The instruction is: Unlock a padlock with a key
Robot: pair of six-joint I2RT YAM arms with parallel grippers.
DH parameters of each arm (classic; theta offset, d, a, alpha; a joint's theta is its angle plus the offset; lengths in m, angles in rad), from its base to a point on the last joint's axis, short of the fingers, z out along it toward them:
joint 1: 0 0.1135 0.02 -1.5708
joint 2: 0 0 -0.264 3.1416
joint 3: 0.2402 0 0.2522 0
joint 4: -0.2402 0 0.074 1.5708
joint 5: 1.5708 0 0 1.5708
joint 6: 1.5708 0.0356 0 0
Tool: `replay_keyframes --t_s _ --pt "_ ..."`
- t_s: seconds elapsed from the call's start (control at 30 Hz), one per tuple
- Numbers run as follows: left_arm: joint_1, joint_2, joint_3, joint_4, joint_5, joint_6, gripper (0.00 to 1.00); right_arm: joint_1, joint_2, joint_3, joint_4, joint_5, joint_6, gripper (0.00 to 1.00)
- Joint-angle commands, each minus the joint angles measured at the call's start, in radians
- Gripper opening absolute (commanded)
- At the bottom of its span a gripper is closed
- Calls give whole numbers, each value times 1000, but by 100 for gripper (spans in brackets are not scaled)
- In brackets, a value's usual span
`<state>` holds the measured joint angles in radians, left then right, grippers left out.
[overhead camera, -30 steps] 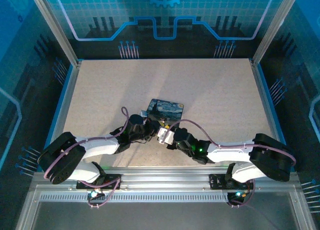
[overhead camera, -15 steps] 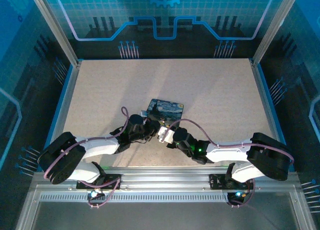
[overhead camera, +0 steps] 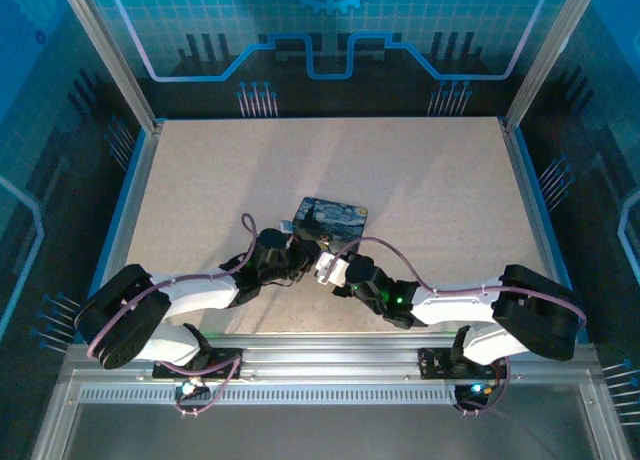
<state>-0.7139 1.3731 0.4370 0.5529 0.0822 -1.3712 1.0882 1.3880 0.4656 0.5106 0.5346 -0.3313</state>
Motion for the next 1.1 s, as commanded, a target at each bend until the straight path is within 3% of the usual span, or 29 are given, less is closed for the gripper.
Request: replay_keyframes --t_s 0.0,0.77,1.07 --pt "-6 -23 28 18 2 -9 0 -10 6 4 22 11 64 0" --pt "-24 9 31 36 -9 -16 0 -157 45 -13 137 -294 667 0" --pt "-27 4 28 26 -22 -18 0 -183 50 -33 146 -302 659 0"
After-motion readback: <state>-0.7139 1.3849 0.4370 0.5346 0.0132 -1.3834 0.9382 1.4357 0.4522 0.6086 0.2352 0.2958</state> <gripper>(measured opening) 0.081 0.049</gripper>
